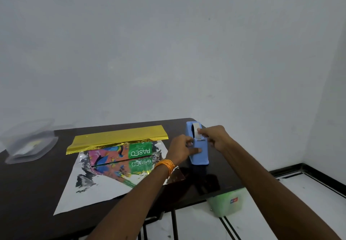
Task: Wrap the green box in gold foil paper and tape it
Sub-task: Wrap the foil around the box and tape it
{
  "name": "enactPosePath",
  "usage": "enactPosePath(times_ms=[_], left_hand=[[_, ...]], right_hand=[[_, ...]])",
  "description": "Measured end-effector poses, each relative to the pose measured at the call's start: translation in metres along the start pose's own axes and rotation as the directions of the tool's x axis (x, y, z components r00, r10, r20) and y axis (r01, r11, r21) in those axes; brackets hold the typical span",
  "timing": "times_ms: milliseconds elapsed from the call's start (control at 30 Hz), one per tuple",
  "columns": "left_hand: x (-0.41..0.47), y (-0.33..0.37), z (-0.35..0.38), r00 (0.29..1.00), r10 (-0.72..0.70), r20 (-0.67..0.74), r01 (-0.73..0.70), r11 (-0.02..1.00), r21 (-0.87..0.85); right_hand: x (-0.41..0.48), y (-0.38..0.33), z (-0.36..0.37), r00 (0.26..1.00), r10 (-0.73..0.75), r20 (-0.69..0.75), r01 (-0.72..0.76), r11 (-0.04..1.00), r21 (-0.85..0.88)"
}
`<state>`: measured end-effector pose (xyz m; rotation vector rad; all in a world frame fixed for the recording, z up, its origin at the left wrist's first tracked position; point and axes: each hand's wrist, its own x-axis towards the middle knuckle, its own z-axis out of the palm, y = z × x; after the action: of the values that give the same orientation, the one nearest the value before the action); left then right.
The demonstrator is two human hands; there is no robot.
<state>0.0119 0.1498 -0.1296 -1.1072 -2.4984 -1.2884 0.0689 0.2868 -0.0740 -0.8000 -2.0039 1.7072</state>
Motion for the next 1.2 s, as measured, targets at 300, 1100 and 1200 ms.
enactPosePath(times_ms=[300, 1100, 1200], left_hand=[[0.001, 0.004, 0.005, 0.999, 0.04, -0.033, -0.037, 0.996, 0.079], [-0.019, -0.013, -0.015, 0.999, 0.019, 0.034, -0.02, 1.0, 0.019], [-0.027, -0.029, -0.051, 0.997, 0.029, -0.07, -0.028, 0.999, 0.015]], right_hand=[[-0.02, 0.008, -0.003, 0.995, -0.053, -0.087, 0.049, 0.998, -0.047], [-0.055, 0.052, -0.024, 0.848, -0.525, -0.066, 0.418, 0.741, -0.525], [-0.064, 0.033, -0.007, 0.815, -0.578, 0.044, 0.517, 0.691, -0.505]])
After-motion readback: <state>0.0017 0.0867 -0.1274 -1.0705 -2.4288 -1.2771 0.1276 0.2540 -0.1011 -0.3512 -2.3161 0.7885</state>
